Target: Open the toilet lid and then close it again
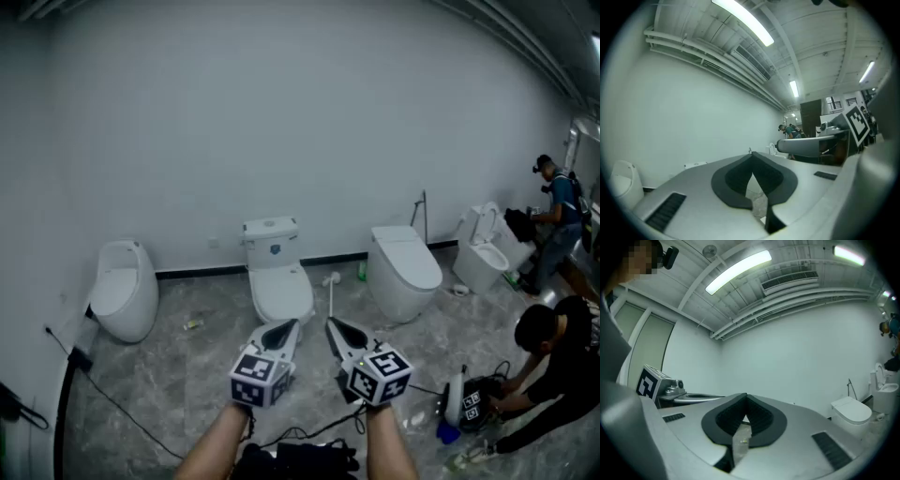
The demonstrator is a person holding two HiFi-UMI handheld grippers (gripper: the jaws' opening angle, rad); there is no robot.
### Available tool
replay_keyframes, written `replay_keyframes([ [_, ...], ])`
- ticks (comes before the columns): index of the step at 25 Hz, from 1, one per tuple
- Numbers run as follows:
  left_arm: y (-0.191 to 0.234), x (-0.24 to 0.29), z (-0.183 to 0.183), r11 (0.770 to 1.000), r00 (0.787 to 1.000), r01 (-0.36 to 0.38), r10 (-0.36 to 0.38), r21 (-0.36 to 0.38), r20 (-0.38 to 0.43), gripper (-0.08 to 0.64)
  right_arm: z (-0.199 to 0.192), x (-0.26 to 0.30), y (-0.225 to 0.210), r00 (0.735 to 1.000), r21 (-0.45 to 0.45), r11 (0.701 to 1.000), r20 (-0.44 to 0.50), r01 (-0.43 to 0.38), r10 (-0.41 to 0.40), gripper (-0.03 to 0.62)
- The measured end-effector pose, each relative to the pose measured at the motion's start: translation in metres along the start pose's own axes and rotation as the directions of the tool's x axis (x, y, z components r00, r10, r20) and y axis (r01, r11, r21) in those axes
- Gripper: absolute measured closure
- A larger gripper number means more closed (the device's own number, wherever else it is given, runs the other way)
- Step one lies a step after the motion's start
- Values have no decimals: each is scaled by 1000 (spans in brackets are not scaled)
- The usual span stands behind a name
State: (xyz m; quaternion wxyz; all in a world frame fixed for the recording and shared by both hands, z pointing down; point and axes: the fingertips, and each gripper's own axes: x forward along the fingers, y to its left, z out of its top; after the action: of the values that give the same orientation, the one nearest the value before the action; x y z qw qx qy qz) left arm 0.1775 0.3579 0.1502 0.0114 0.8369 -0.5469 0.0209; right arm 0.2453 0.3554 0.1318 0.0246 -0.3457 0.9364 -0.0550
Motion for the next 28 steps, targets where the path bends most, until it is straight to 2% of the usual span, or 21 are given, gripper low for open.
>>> replay_keyframes([
  [18,9,-1,-12,1000,1000,-26,26,-10,-16,554,-16,6,-3,1000,26,1000,-13,8,-8,581],
  [28,54,16,-24,999,999,-29,27,-40,-38,554,-35,53,-8,998,34,999,-59,29,-27,581],
])
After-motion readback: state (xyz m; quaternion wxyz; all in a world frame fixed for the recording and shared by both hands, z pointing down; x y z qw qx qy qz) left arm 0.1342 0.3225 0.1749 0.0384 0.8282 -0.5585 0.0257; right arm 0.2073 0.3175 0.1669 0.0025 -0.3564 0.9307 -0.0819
